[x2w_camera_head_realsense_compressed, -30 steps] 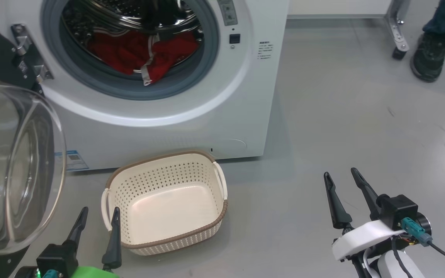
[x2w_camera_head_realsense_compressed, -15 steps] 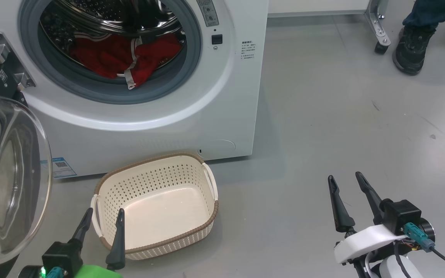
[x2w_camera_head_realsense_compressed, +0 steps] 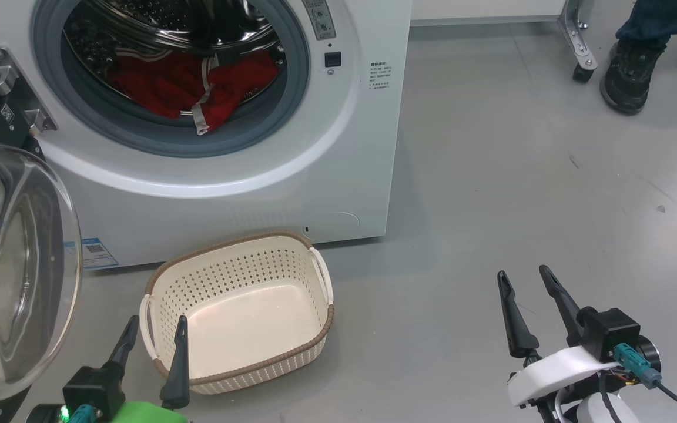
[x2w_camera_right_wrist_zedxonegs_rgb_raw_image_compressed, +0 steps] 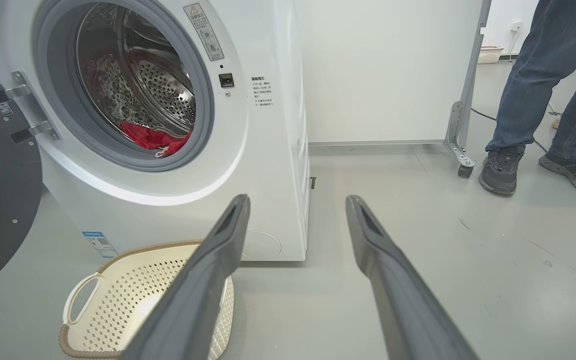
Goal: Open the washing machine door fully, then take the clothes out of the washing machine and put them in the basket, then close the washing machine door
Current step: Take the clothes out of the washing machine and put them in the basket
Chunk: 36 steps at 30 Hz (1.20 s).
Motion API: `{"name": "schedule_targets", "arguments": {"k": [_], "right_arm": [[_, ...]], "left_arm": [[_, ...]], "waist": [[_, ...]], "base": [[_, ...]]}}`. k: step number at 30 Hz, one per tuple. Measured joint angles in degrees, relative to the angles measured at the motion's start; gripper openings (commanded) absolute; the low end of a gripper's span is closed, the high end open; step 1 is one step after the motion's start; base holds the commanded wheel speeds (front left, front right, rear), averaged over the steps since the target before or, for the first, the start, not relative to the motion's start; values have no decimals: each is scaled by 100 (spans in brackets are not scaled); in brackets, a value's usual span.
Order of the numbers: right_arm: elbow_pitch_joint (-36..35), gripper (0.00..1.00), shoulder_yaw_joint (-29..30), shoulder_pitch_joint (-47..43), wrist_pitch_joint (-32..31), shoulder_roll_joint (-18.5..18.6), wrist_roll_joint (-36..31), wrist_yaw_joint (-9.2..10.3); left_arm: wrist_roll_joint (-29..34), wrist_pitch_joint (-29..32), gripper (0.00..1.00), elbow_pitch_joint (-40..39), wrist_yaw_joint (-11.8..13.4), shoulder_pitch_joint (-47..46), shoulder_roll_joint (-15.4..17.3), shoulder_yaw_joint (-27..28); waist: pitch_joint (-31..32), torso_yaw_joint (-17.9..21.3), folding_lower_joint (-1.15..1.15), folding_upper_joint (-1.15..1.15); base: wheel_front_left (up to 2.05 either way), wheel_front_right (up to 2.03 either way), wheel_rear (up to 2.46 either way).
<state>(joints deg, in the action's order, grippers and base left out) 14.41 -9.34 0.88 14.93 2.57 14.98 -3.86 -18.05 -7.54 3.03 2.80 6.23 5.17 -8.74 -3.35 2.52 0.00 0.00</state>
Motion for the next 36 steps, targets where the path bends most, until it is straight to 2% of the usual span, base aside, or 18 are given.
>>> {"name": "schedule_targets", "arguments": {"k": [17, 36], "right_arm": [[-45, 100, -14, -20, 0, 0, 1, 10], [-59, 100, -43, -21, 0, -1, 4, 47]], "left_arm": [[2, -2, 100, -111, 2, 0, -7, -21], [100, -10, 100, -177, 52, -1, -4, -38]], "waist": [[21, -1, 0, 0], [-38, -13, 0, 0]], "base": [[21, -51, 30], [74, -87, 13]]}}
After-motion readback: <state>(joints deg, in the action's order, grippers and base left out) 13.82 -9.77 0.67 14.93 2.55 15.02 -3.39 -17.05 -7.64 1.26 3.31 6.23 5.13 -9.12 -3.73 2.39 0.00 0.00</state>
